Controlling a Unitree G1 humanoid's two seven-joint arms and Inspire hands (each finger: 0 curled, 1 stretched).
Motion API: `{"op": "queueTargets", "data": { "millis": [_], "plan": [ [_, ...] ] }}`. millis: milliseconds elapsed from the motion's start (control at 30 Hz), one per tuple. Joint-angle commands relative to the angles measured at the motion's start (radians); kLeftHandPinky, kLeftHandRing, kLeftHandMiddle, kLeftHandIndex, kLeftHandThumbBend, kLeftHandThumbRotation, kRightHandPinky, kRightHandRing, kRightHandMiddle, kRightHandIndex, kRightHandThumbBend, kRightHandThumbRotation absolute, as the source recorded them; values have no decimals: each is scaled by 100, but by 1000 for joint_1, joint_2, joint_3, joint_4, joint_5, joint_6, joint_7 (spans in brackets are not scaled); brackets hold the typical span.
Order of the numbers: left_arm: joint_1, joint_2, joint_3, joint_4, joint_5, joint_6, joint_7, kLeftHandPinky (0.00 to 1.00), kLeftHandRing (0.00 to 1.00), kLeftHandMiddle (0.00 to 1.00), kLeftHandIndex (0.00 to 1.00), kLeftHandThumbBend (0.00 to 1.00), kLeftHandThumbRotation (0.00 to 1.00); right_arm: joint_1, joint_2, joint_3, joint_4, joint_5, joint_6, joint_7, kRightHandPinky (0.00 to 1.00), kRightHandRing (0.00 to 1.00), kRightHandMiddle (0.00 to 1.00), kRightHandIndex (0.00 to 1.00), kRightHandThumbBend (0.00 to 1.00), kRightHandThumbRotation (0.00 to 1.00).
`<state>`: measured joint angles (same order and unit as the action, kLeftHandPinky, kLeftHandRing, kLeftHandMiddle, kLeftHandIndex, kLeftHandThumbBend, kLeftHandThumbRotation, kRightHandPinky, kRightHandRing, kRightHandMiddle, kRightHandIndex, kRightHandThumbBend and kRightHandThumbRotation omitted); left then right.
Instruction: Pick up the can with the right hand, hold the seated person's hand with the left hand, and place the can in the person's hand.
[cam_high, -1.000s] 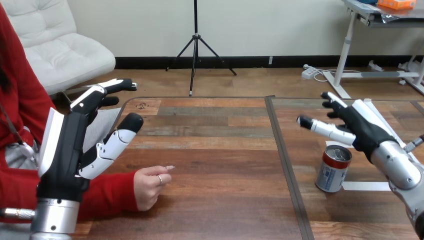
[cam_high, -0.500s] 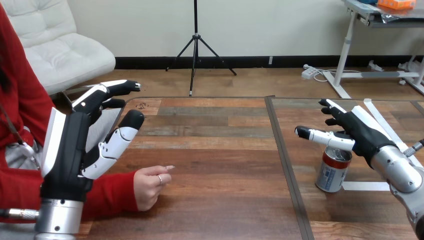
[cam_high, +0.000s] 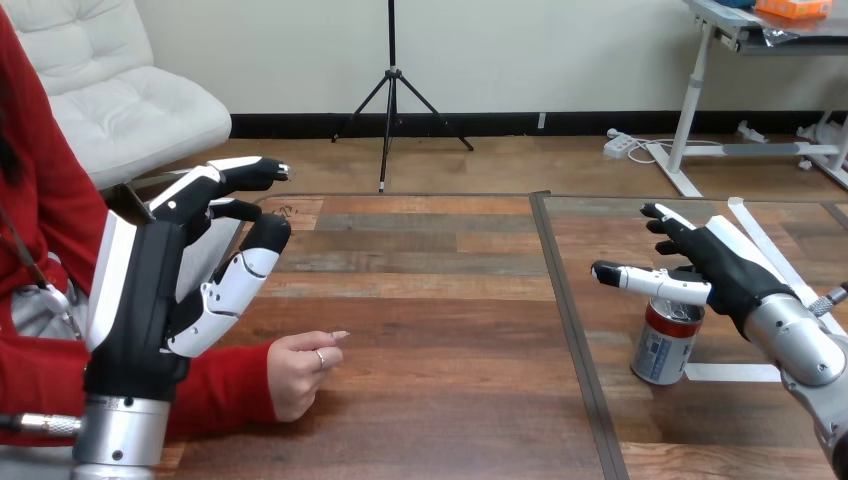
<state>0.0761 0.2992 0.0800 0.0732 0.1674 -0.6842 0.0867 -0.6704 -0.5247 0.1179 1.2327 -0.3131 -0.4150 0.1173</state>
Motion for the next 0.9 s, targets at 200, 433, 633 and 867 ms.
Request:
{"op": "queueTargets", "data": {
  "millis": [200, 433, 633, 867],
  "plan": [
    [-50, -1, 12, -8, 4, -3, -11, 61, 74, 74, 65, 52, 83, -22, -50, -14, 7, 11, -4, 16, 80, 92, 95, 96, 100, 65],
    [-48, -4, 14, -13, -7, 0, -19, 61, 74, 75, 65, 50, 82, -21, -67, -19, 8, 20, 0, 59, 80, 92, 95, 95, 100, 65],
    [-48, -2, 17, -12, -5, -1, -19, 61, 74, 74, 64, 49, 82, -18, -87, -20, 5, 19, -5, 84, 78, 91, 94, 94, 100, 64],
    [-49, -2, 20, -11, 8, -2, -12, 61, 73, 73, 63, 48, 81, -11, -116, -14, -3, 10, -21, 100, 74, 88, 93, 94, 100, 62]
  ]
}}
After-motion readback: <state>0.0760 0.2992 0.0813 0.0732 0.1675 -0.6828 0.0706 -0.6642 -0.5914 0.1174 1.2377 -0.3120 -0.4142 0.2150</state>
